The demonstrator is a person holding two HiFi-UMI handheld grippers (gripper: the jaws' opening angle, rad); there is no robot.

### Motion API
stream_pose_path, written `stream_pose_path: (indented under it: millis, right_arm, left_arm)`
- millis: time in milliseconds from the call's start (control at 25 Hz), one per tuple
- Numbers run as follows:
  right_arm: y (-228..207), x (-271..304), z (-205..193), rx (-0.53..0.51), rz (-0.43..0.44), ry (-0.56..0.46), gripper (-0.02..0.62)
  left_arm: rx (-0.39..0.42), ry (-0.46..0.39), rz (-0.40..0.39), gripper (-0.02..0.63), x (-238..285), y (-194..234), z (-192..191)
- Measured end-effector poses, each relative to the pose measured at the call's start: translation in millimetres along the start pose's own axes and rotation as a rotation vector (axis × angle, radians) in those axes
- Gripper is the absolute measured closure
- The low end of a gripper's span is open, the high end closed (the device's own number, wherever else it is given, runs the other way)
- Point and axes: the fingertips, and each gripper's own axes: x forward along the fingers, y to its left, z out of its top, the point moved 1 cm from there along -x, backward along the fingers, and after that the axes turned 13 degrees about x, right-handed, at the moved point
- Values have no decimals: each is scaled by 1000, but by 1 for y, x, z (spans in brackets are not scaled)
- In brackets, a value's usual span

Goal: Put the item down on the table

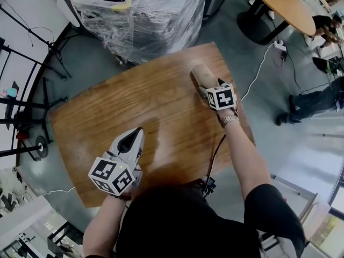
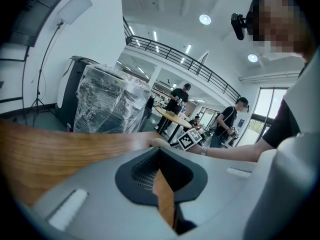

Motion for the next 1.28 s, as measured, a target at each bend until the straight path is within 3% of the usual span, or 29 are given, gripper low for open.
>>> stream_pose_path:
  millis: [440, 800, 1080, 1280]
  right_arm:
    - [25, -69, 4, 11, 15, -135, 235]
    - [91, -139, -19, 47, 52, -229, 246]
    - [155, -199, -38, 48, 77, -328, 324]
    - [193, -242, -47, 40, 84, -406, 415]
  left_arm:
    - [35, -35, -68, 597, -15, -20, 5]
    - [63, -67, -148, 597, -42, -33, 5]
    - [76, -104, -205, 597, -67, -41, 5]
    - [85, -129, -239, 597, -83, -46, 7]
